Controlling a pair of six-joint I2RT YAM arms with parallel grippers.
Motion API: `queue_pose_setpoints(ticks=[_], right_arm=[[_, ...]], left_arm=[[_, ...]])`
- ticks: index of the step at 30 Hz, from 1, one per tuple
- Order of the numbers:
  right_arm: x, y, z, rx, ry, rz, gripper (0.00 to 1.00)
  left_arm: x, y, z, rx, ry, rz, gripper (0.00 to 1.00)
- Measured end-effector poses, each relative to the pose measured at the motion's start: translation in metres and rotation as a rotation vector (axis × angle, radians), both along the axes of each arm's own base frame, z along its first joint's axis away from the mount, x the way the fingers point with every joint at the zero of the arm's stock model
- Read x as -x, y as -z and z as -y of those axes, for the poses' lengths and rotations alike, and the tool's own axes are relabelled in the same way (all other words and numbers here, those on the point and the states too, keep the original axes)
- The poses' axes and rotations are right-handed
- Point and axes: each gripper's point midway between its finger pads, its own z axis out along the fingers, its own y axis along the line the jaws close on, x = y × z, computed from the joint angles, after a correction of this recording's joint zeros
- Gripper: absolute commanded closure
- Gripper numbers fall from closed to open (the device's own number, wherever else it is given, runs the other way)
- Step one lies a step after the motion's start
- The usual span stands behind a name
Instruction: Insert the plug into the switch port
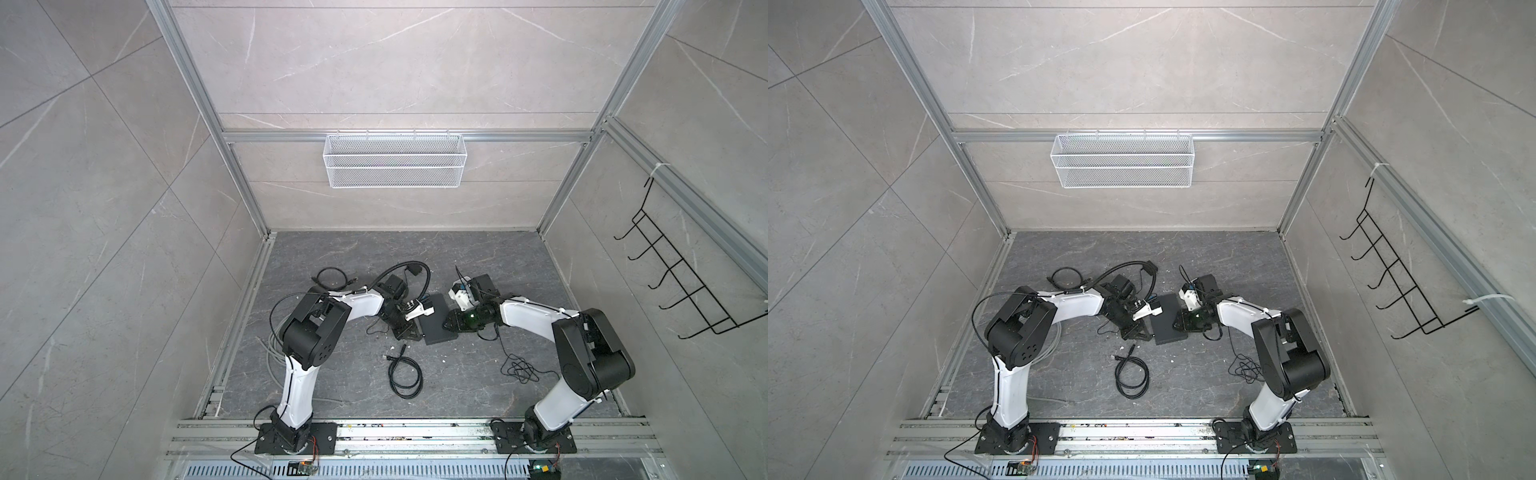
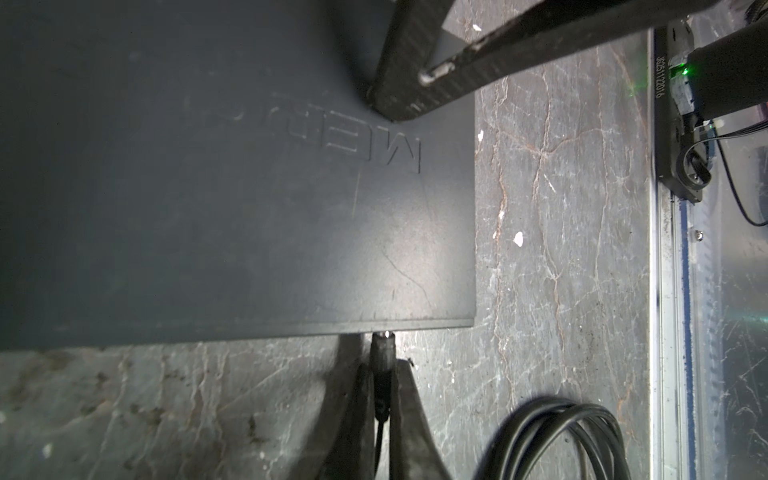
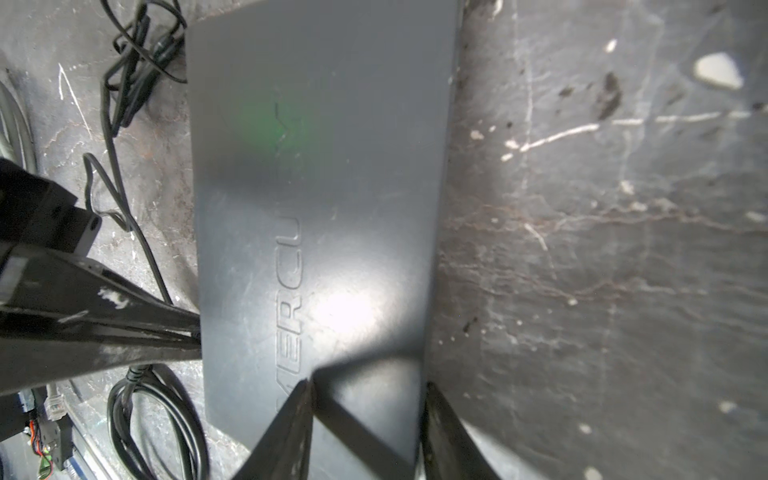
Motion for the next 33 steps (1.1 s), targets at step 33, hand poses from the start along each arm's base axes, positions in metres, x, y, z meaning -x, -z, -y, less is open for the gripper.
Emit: queue_pose_setpoints(ticks=[33], right_arm=[[0.0026,-0.0009,-0.0049,-0.027,-0.034,0.01,0.57]], left_arm=[[-0.0028,-0.0027,0.0007,-0.068,0.0,-0.137,1.0]])
